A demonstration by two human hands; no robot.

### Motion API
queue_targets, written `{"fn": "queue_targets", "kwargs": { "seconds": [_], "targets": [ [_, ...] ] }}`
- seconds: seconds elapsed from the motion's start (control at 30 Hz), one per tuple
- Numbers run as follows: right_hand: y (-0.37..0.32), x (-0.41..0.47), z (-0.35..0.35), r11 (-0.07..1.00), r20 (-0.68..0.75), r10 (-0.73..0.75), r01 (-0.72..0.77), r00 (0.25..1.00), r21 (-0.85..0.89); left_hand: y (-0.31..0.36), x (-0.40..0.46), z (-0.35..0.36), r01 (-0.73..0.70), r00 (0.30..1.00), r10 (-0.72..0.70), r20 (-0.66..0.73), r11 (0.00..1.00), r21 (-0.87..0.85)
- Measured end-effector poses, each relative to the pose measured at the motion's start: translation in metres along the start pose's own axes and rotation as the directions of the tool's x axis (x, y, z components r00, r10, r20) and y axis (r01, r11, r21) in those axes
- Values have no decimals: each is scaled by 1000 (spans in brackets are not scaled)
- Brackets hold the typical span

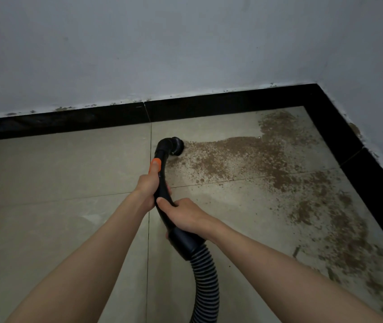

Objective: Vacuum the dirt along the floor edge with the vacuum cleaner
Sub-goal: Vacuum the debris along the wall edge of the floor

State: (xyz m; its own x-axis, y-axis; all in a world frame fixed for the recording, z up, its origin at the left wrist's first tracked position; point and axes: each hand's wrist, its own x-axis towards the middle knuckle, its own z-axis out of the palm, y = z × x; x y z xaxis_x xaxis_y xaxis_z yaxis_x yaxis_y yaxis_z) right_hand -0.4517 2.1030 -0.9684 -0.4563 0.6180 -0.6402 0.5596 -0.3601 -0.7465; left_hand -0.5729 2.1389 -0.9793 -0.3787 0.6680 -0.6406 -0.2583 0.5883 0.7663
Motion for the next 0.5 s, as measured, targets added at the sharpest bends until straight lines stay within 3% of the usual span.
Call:
{"fn": "queue_targets", "kwargs": {
  "seconds": [0.27, 0.5],
  "targets": [
    [-18, 12, 19, 991, 55, -78, 83, 995, -102, 3, 9, -37, -31, 994, 20, -103, 995, -98],
    [-28, 23, 25, 997, 79, -45, 50, 996, -61, 7, 21, -47, -39, 992, 30, -119, 997, -73]
  ]
}}
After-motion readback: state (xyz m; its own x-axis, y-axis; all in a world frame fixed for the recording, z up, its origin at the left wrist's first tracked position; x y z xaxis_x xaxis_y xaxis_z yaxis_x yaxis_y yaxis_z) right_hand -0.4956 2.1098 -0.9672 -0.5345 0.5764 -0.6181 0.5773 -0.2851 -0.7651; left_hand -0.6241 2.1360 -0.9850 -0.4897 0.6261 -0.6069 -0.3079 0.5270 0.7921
